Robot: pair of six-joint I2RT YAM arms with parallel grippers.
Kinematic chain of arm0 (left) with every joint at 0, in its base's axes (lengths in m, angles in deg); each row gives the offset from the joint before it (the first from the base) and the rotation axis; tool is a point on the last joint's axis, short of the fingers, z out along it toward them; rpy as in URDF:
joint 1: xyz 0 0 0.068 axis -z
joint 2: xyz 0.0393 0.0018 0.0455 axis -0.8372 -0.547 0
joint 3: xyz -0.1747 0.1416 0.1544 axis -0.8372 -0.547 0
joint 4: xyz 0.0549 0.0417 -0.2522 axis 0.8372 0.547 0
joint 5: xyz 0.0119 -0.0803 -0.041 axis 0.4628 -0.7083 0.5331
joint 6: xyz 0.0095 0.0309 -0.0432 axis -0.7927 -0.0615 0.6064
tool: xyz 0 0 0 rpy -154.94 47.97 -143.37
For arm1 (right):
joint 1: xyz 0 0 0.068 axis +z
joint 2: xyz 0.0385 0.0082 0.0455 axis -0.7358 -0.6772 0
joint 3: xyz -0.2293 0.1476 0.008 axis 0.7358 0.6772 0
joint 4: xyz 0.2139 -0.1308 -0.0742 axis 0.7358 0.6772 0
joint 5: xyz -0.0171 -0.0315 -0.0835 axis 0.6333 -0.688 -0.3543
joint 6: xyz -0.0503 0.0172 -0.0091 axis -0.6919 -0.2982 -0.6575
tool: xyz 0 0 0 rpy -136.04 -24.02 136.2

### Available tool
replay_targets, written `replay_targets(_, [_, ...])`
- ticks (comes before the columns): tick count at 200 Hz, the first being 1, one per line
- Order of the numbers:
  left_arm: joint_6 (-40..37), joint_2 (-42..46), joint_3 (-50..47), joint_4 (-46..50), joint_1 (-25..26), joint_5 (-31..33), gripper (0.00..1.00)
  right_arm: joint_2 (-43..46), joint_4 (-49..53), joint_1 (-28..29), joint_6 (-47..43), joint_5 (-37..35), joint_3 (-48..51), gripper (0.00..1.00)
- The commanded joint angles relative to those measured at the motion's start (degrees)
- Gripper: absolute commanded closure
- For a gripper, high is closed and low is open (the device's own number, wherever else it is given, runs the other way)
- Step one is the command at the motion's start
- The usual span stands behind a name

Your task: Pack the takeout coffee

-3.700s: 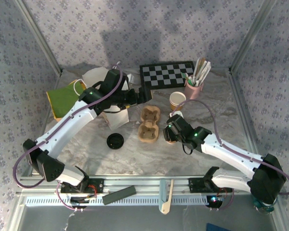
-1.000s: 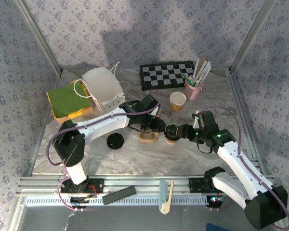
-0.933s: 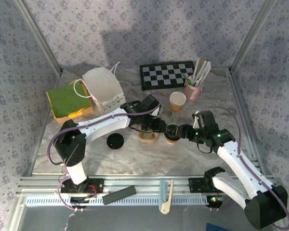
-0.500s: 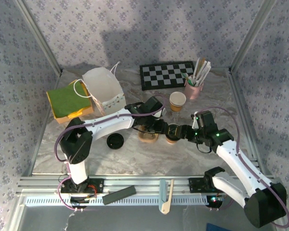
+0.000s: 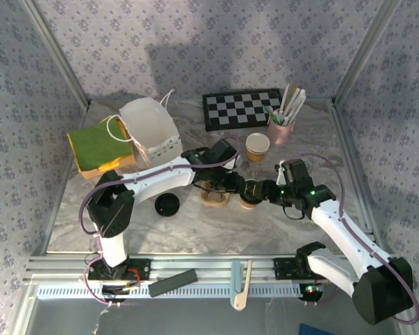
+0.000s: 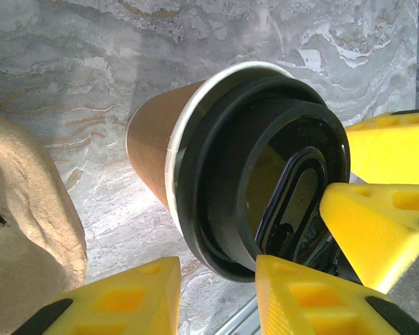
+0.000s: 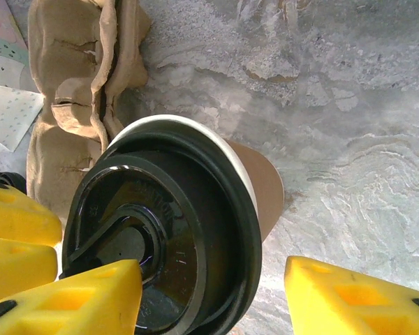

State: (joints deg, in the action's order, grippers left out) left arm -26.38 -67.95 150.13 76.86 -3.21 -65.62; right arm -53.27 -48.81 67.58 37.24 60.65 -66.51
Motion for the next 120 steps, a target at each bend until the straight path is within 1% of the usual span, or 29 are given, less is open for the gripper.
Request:
replay_targets(1, [-1.2,-0.2,2.2,-0.1,-0.4,0.2,0.66,-0.6,-0.8,-0.2,-0.4,0.1,0.3,0.45])
replay_targets(88, [-1.0,-0.6,3.2,-0.9,-1.1,-0.2,0.66,-1.7,-2.2,-0.2,-0.4,0.3,-0.2,0.48])
replay_targets(97, [-0.9,-0.8,3.4,-1.1,-1.5,-0.1,0.63,-1.7,-2.3,-0.2,-0.4,0.3,-0.2,0.49])
replay_targets(112, [-1.0,-1.2,3.4,-1.8,-2.1,0.1,0.55,-1.8,-2.3,-0.2,-0.4,0.3,-0.2,0.49])
replay_targets(120, [-1.0,-1.4,3.4,-2.3,-2.6,0.2,0.54,-1.8,-2.3,-0.2,-0.4,0.3,-0.2,0.49])
